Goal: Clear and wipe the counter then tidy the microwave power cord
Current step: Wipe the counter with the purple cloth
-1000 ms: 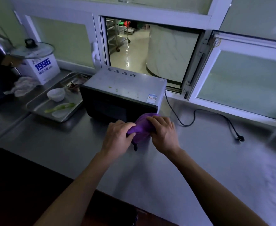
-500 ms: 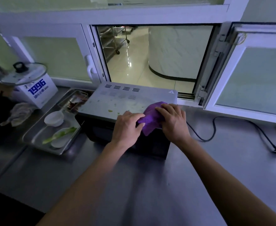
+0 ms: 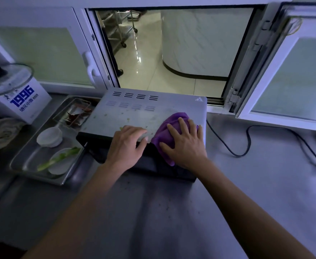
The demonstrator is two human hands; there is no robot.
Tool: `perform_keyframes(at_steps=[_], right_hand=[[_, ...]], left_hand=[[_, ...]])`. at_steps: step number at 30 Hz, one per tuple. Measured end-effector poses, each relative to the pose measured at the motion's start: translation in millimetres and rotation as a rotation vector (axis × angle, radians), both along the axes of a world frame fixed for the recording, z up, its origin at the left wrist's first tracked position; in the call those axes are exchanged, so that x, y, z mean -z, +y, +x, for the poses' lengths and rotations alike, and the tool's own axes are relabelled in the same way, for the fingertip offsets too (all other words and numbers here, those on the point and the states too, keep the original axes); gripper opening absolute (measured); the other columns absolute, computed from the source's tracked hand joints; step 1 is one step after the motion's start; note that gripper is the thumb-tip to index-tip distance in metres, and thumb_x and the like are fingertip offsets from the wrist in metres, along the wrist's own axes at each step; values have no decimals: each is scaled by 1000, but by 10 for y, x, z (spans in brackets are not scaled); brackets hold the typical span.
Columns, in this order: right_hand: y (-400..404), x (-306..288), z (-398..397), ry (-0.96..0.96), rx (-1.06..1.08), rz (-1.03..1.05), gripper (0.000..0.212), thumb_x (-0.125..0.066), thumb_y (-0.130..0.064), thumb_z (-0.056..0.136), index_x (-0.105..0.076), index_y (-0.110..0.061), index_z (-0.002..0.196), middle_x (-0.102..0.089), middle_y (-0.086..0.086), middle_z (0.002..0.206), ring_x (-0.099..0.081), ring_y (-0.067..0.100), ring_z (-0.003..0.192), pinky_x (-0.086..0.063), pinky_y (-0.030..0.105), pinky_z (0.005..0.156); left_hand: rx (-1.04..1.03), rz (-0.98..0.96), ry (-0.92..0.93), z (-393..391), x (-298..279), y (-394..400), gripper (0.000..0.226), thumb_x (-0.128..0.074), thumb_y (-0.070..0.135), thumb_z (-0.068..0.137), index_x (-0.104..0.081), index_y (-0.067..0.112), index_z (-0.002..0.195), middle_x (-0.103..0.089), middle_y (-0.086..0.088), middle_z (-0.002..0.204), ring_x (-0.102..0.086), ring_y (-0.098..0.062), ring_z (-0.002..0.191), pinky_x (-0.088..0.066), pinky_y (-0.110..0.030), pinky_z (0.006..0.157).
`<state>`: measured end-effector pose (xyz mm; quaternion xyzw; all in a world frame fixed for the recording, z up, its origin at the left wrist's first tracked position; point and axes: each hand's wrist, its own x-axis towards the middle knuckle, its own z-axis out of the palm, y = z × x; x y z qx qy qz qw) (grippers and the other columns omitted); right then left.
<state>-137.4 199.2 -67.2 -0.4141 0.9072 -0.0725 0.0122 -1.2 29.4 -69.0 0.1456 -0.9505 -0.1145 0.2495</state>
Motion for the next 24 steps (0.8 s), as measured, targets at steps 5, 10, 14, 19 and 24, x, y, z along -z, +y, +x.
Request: perform_keyframes(at_steps=[5, 10, 14, 19, 24], right_hand=[[-273, 15, 68, -8, 20, 28, 78, -24, -74, 89, -12, -37, 156, -2, 9, 166, 4, 37, 150, 3, 61, 119], [-645, 3, 209, -29, 55, 32, 77, -23, -73, 91, -10, -35, 157, 1, 9, 166, 7, 35, 151, 1, 60, 120], [-1032, -5, 348, -52, 69, 41, 77, -23, -73, 91, -9, -34, 156, 3, 9, 166, 8, 35, 151, -1, 59, 119], [-1648, -20, 596, -49, 69, 48, 76, -24, -72, 91, -12, -34, 156, 0, 9, 166, 6, 36, 151, -3, 60, 119], [-2238, -17, 852, -66, 54, 56, 77, -27, -71, 91, -11, -34, 157, 0, 9, 166, 7, 36, 150, -2, 60, 119]], left_hand=[[46, -7, -9, 63, 71, -270, 27, -59, 30, 91, -70, 13, 109, -71, 3, 108, -62, -23, 103, -52, -47, 78], [81, -29, 7, 293, 92, -692, 24, -61, 28, 91, -71, 14, 109, -69, 4, 110, -61, -21, 106, -50, -45, 80], [82, -75, 56, 540, 98, -1170, 20, -64, 24, 91, -72, 13, 105, -67, 1, 110, -61, -22, 104, -49, -43, 79], [42, -76, 103, 819, 162, -1771, 21, -63, 23, 90, -71, 13, 106, -67, -1, 114, -61, -25, 108, -48, -44, 84], [14, -6, 85, 1026, 246, -2185, 23, -60, 25, 93, -70, 13, 110, -65, 0, 116, -60, -24, 110, -47, -45, 85]])
